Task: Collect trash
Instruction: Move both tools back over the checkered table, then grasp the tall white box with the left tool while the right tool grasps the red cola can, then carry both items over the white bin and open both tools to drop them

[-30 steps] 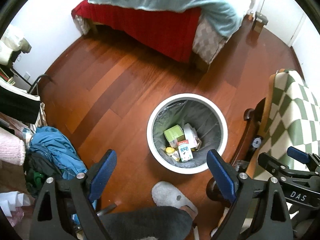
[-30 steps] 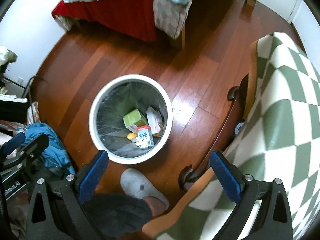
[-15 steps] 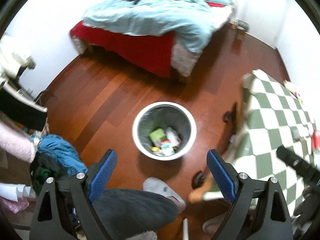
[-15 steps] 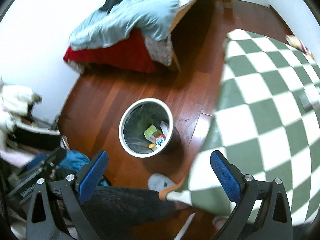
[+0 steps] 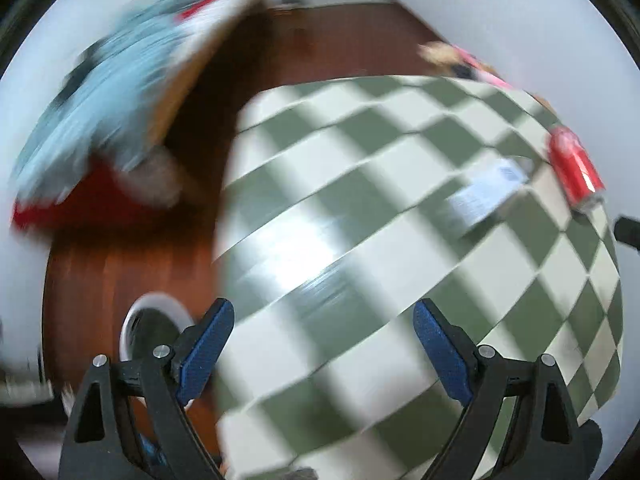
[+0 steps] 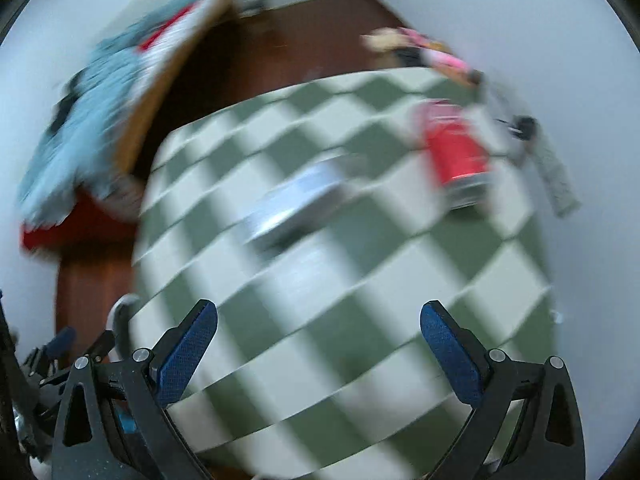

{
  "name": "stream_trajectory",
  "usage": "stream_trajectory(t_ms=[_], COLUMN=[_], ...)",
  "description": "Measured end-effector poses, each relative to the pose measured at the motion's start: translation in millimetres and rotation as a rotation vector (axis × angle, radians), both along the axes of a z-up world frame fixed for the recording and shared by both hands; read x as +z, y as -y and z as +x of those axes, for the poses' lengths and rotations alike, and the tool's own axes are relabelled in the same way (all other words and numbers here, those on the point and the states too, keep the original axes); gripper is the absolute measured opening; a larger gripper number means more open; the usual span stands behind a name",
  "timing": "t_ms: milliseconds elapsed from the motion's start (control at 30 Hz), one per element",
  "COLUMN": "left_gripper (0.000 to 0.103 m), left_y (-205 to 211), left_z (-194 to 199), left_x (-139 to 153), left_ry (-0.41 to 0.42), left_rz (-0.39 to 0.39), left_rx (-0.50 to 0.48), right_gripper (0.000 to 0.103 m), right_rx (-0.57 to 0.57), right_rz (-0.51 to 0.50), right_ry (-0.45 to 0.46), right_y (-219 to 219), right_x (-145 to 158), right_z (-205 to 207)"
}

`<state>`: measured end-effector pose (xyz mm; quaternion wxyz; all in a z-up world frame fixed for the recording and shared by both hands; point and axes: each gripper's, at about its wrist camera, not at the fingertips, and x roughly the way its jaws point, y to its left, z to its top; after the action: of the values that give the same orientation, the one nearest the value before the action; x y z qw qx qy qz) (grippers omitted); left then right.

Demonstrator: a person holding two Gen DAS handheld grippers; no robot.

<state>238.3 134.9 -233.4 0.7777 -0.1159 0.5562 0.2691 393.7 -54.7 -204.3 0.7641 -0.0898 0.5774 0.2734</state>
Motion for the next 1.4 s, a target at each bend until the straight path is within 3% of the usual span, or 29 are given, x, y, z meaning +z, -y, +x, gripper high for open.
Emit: stream_trajectory(t_ms=[133, 200, 267, 367, 400, 467, 500, 667, 733, 833, 867, 967, 1133, 1400], left_gripper=[0.091, 0.090, 0.090, 0.058, 0.052, 0.039, 0.037, 0.033, 0.037, 0.034, 0.032, 0.031, 0.031, 0.031], left_y=[26, 37, 46, 51, 49, 38, 32, -4, -10, -5, -4, 4, 4, 5], left_z=[89, 118, 143, 162, 165, 166, 165, 151, 146, 141, 140, 134, 120, 65], left_x=[-21, -32, -46, -69, -75, -71, -71, -70, -70, -68, -67, -61, -34, 7], left_ry=[-0.078, -0.123, -0.164, -0.247, -0.268, -0.229, -0.226, -0.162, -0.147, -0.136, -0.135, -0.130, -0.068, 0.056], left_rz=[0.023, 0.022, 0.006, -0.019, -0.033, -0.078, -0.093, -0.152, -0.151, -0.136, -0.136, -0.070, -0.029, -0.006], left_rx=[-0.236, -0.329, -0.411, -0.474, -0.476, -0.437, -0.415, -0.237, -0.187, -0.199, -0.200, -0.204, -0.175, -0.071], right_gripper=[0.099, 0.083, 0.080, 0.080, 0.080, 0.080, 0.080, 0.081, 0.081, 0.078, 0.068, 0.068, 0.067, 0.067], right_rx=[-0.077, -0.098, -0.109, -0.103, -0.097, -0.094, -0.088, -0.061, -0.054, -0.053, -0.057, -0.080, -0.075, -0.018], right_rz=[-0.037, -0.024, -0.010, -0.008, -0.010, -0.020, -0.026, -0.103, -0.139, -0.161, -0.164, -0.139, -0.112, -0.014], right_ry=[-0.032, -0.071, -0.092, -0.101, -0.109, -0.121, -0.123, -0.127, -0.125, -0.129, -0.129, -0.124, -0.084, 0.032], right_y=[28, 32, 32, 20, 16, 2, -3, -27, -32, -33, -32, -28, -22, -19], right_x=[-22, -30, -35, -44, -46, -54, -59, -81, -91, -100, -103, -103, -89, -37], right_z=[74, 98, 117, 139, 143, 152, 157, 170, 172, 173, 173, 172, 156, 83])
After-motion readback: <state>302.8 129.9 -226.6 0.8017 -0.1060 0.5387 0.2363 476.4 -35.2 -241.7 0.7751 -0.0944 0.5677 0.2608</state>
